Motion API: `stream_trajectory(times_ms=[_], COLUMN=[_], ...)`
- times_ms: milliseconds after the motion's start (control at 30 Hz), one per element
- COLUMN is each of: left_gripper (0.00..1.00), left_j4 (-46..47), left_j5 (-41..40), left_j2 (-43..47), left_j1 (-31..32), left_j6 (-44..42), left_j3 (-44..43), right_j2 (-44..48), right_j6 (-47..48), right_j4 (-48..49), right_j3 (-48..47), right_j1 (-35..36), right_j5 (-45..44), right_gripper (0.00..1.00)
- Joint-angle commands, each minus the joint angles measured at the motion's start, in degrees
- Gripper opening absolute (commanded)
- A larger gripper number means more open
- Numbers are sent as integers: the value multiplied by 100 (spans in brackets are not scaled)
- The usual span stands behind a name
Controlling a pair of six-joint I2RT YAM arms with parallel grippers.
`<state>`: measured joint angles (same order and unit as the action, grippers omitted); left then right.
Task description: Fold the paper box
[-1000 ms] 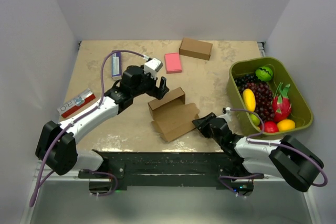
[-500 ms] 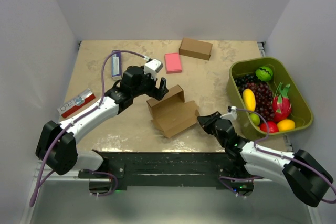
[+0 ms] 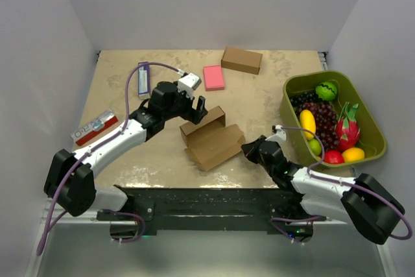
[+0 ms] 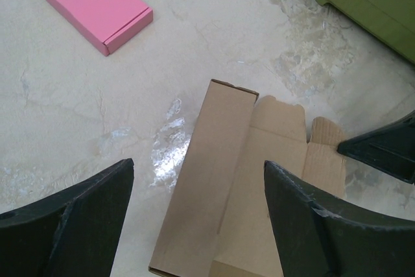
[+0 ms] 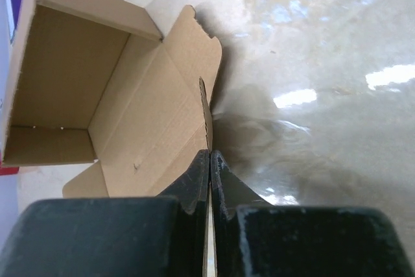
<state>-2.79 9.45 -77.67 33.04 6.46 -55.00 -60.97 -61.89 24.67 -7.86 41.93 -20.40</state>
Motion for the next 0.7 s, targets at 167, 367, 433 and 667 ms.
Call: stream_trajectory(times_ms=[167,367,433,667], left_gripper=[86,86,86,87], left_j4=[-29,-21,59,515], left_j5=[-181,-234,-137,723], left_j2=[270,647,928,1640], left_j1=[-16,-139,-201,-377], left_j6=[-127,-215,-268,-672], left_j3=[-142,-143,-99,33], right_j2=[463,104,-265,-1619], right_j6=[2223,4139,4781,6513], right_j4=[-2401,-3983,-4345,-6637], right_j3=[-2348,-4421,-4995,-7805], right_j1=[-19,-212,-282,-361], right_j5=[-455,-290,18,977], right_gripper=[0,0,0,0])
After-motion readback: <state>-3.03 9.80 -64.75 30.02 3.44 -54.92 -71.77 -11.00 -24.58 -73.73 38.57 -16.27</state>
